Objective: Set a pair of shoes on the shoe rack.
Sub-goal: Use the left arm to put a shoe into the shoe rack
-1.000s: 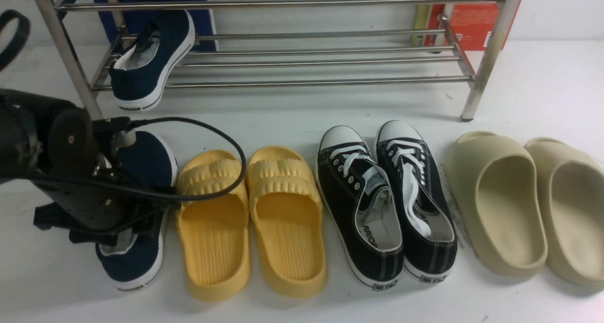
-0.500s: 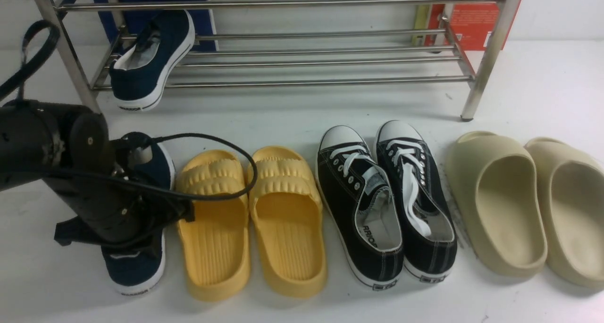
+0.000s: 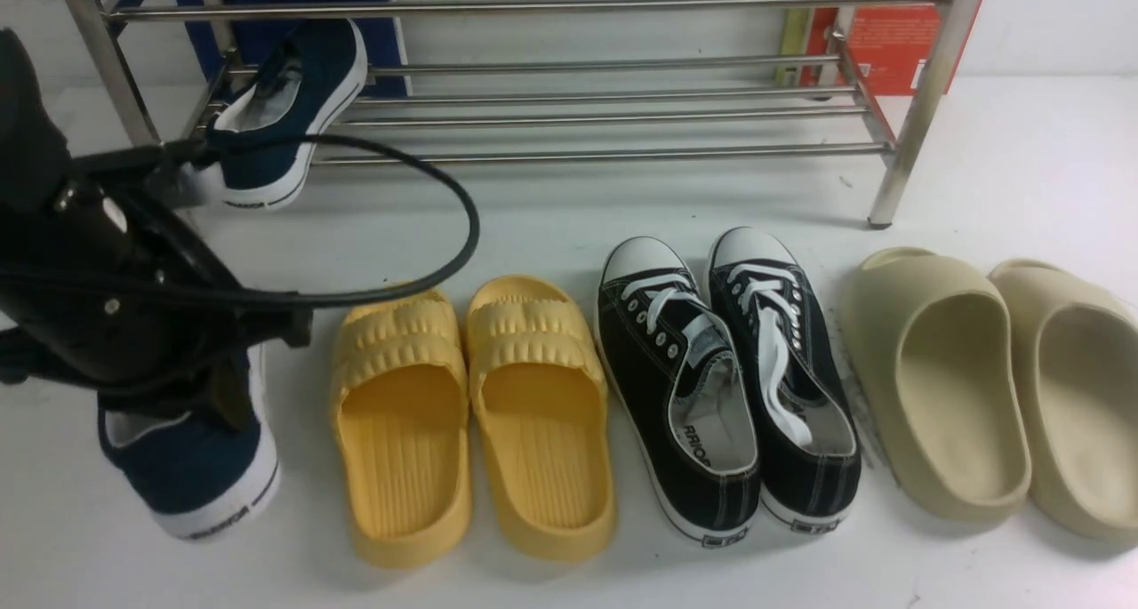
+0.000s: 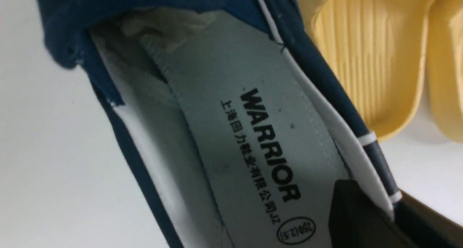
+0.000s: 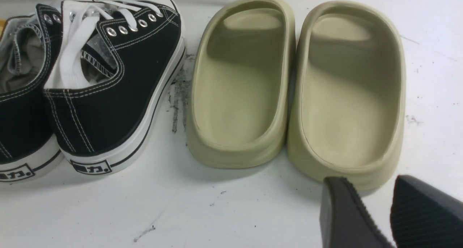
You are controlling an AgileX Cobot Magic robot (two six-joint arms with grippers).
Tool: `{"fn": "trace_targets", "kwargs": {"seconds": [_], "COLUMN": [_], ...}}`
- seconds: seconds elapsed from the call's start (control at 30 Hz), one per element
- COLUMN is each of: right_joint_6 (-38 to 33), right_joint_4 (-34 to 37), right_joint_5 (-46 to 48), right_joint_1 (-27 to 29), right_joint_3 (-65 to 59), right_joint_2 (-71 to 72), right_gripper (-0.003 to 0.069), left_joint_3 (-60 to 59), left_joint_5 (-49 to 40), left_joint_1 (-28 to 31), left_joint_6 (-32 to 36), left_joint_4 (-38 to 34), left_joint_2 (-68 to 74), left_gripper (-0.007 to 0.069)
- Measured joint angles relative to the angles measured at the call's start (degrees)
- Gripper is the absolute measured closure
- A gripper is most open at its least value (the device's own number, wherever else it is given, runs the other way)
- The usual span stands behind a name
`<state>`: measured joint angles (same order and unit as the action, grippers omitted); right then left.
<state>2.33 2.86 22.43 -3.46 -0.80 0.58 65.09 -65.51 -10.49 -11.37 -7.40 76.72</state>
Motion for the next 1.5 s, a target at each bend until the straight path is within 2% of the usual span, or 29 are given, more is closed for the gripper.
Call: {"fn": "trace_targets", "kwargs": {"seconds": [0.17,0.3,0.47,0.77,1.1,1.33,1.5], "right_joint_6": [0.0,0.0,0.0,0.0,0.0,0.0,0.0], "right_joint_4": [0.0,0.0,0.0,0.0,0.0,0.0,0.0], "right_joint_5": [0.0,0.0,0.0,0.0,0.0,0.0,0.0], "right_joint_1": [0.0,0.0,0.0,0.0,0.0,0.0,0.0], "right_joint_3": [0.0,0.0,0.0,0.0,0.0,0.0,0.0], "right_joint_2": [0.0,0.0,0.0,0.0,0.0,0.0,0.0], "right_gripper": [0.0420,0.0420,0.0420,0.0420,0.0420,0.0420,0.0420], "left_joint_3": [5.9,11.2,21.2,41.0,56.1,59.0,59.1], "left_joint_5": [0.0,-0.3,0.3,1.1,2.5,6.6,9.1], "left_joint_1": [-1.4,-6.0,-8.1,-8.1,-8.0,-5.7,-2.9], "left_joint_6": [6.0,8.8,8.9,9.0,10.1,11.4,15.6], "left_joint_4": [-4.7,-3.5,-0.3,9.4,16.2,15.6,12.8], "left_joint_2": [4.0,9.9,18.3,33.9,46.5,50.7,52.0], "left_gripper": [0.0618,0.0618,0.0618,0.0618,0.0618,0.0618,0.0618]}}
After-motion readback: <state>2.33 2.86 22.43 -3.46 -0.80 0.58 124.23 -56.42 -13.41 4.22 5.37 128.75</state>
